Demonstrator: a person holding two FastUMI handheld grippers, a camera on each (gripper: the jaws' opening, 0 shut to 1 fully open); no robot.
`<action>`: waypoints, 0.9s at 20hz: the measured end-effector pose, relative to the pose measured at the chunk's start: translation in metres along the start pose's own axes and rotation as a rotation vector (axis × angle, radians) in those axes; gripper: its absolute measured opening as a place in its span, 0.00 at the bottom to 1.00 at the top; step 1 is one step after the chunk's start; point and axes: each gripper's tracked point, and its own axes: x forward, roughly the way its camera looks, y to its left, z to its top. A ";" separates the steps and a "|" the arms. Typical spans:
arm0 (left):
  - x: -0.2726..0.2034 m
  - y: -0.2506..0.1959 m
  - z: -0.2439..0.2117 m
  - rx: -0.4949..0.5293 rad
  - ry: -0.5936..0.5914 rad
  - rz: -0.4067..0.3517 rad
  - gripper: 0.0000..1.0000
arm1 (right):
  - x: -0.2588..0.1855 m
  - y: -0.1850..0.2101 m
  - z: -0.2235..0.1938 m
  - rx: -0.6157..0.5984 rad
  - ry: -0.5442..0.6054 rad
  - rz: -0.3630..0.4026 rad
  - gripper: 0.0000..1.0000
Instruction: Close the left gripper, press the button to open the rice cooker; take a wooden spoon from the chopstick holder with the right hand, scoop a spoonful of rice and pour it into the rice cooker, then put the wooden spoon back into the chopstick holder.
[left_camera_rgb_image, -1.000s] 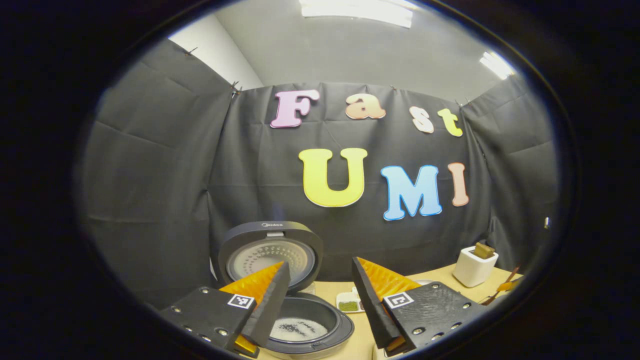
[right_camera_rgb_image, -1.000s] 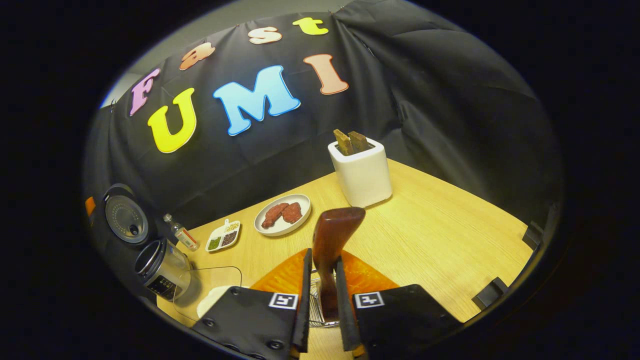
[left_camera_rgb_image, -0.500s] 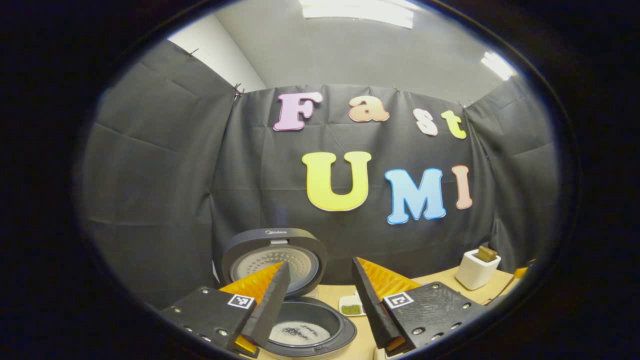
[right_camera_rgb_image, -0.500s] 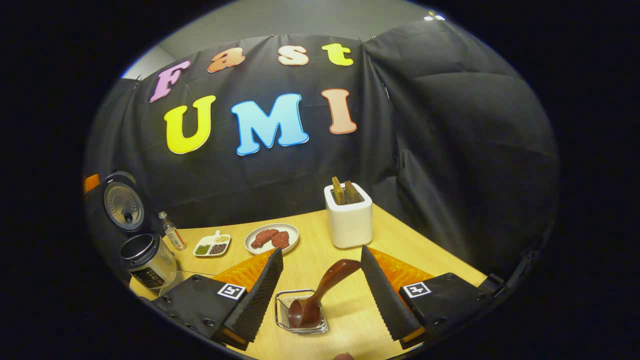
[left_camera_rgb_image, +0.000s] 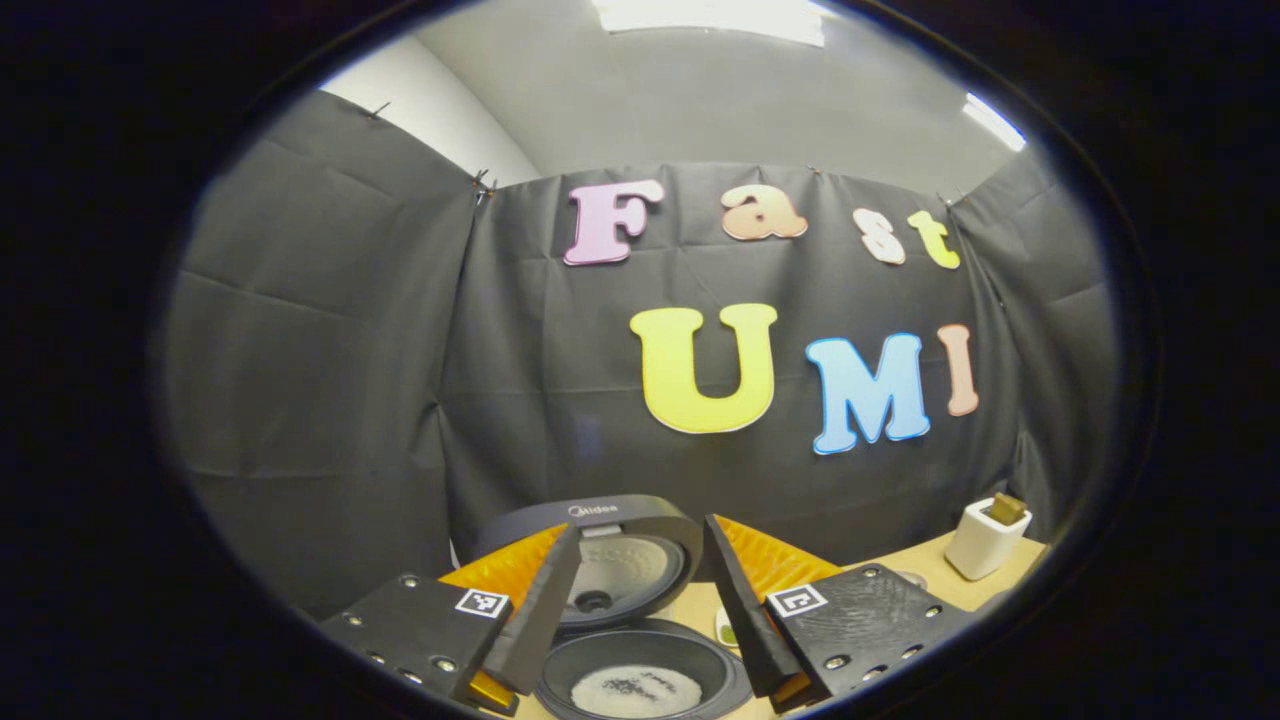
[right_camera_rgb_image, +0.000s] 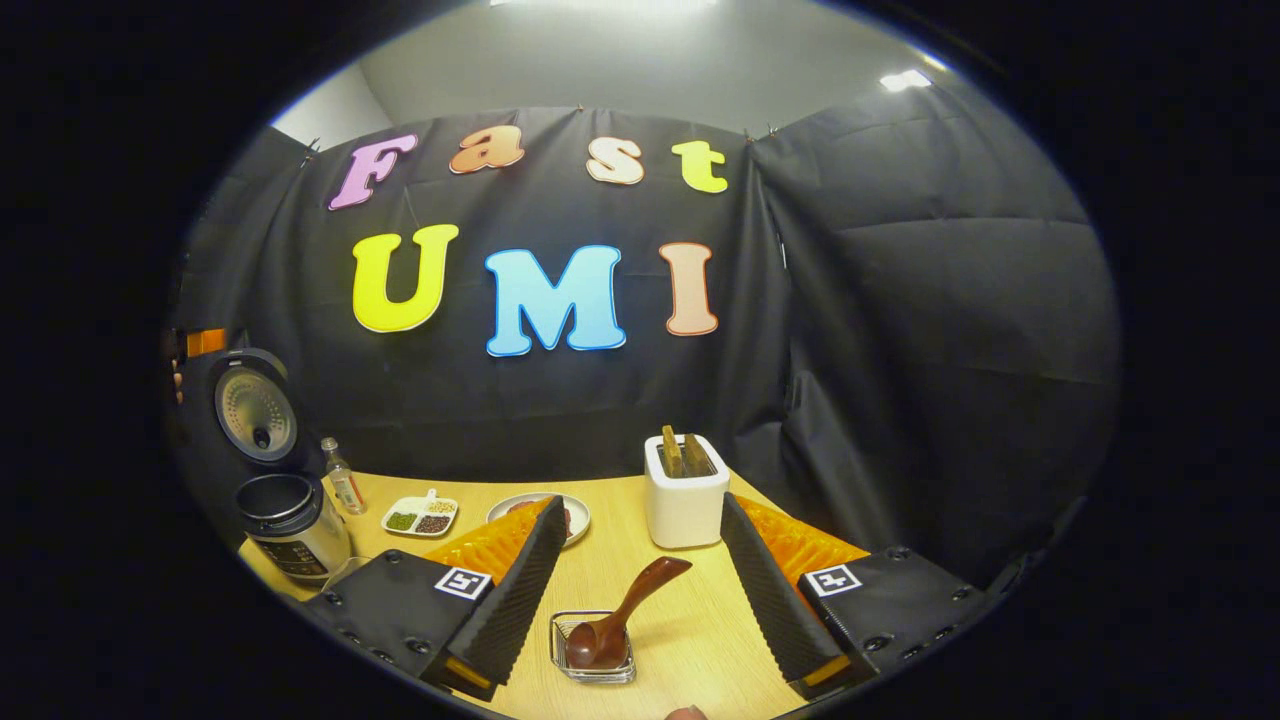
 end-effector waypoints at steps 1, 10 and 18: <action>0.009 0.005 0.002 0.000 0.004 0.005 0.77 | -0.001 0.001 0.000 -0.003 -0.002 -0.005 0.98; 0.090 0.031 0.009 0.008 -0.008 0.023 0.79 | -0.011 0.008 -0.009 -0.012 -0.002 -0.059 0.98; 0.136 0.060 -0.028 -0.036 0.060 0.085 0.77 | -0.020 0.009 -0.012 -0.019 0.013 -0.090 0.98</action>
